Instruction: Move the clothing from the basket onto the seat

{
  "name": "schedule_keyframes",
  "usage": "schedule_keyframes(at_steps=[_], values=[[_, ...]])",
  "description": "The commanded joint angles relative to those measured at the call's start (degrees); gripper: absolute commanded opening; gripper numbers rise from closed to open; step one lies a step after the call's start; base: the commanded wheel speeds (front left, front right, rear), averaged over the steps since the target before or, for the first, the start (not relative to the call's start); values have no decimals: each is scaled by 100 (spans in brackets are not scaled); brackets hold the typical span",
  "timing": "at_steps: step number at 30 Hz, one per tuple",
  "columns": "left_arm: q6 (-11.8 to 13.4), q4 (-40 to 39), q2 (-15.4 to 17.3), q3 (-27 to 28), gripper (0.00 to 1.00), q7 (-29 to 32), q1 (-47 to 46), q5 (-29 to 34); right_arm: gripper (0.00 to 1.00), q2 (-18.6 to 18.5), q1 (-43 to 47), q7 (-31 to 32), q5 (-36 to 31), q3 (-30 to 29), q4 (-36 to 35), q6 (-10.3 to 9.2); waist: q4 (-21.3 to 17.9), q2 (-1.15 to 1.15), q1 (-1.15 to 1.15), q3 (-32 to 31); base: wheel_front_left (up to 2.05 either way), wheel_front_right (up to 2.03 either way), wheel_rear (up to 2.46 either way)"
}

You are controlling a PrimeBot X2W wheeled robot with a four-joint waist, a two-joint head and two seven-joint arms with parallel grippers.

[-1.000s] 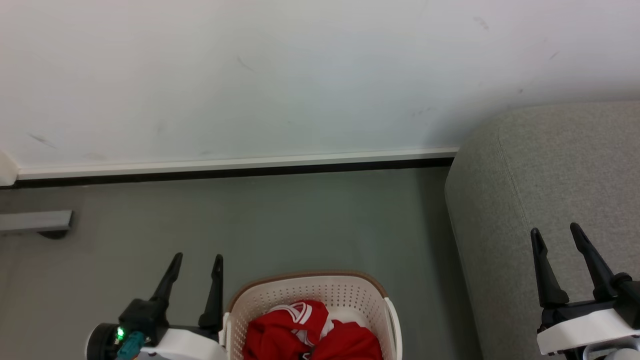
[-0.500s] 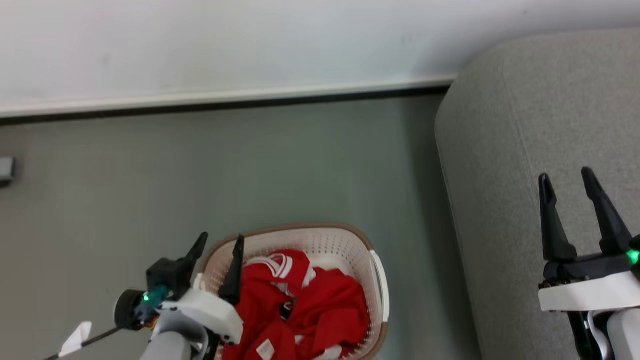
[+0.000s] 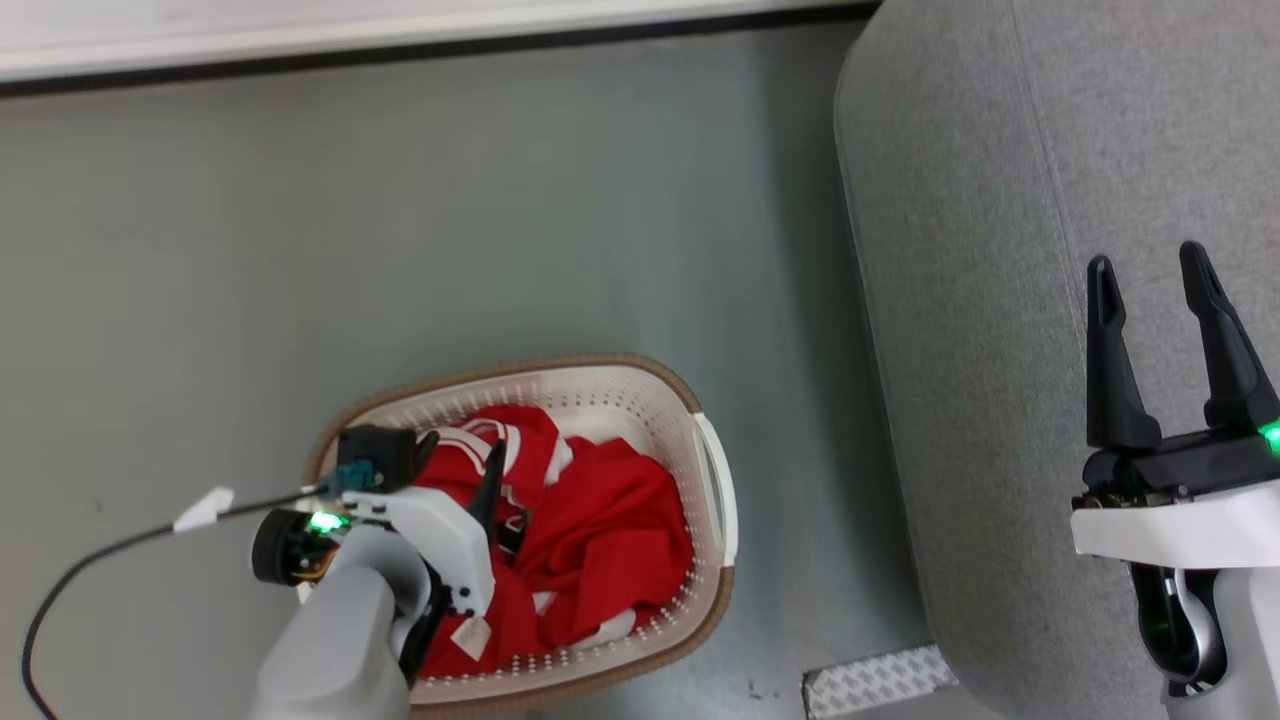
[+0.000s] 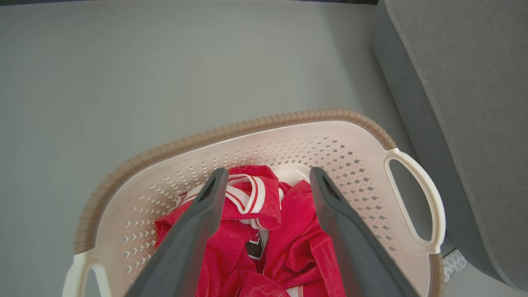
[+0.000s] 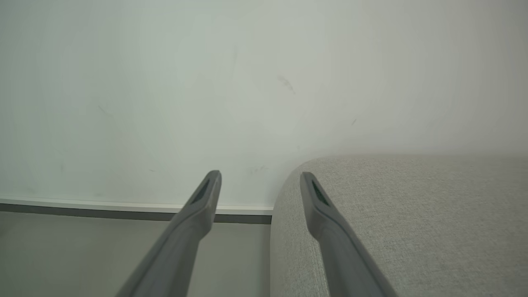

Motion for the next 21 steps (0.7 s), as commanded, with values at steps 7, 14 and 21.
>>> schedule_keyframes(at_steps=[7,14,21], values=[[-14,822,182,-385,100,563,-720,-360,100,121,-330,-19,65,78,-218,-12,-345,0,-1,680,0,0,0],[-15,1194,427,-832,100,934,-1097,-633,100,225,-478,-19,78,107,-387,-12,-523,0,-1,1043,0,0,0],[-16,1446,674,-1276,100,1090,-1442,-656,100,320,-559,-19,101,163,-508,-12,-716,0,-1,1307,0,0,0]])
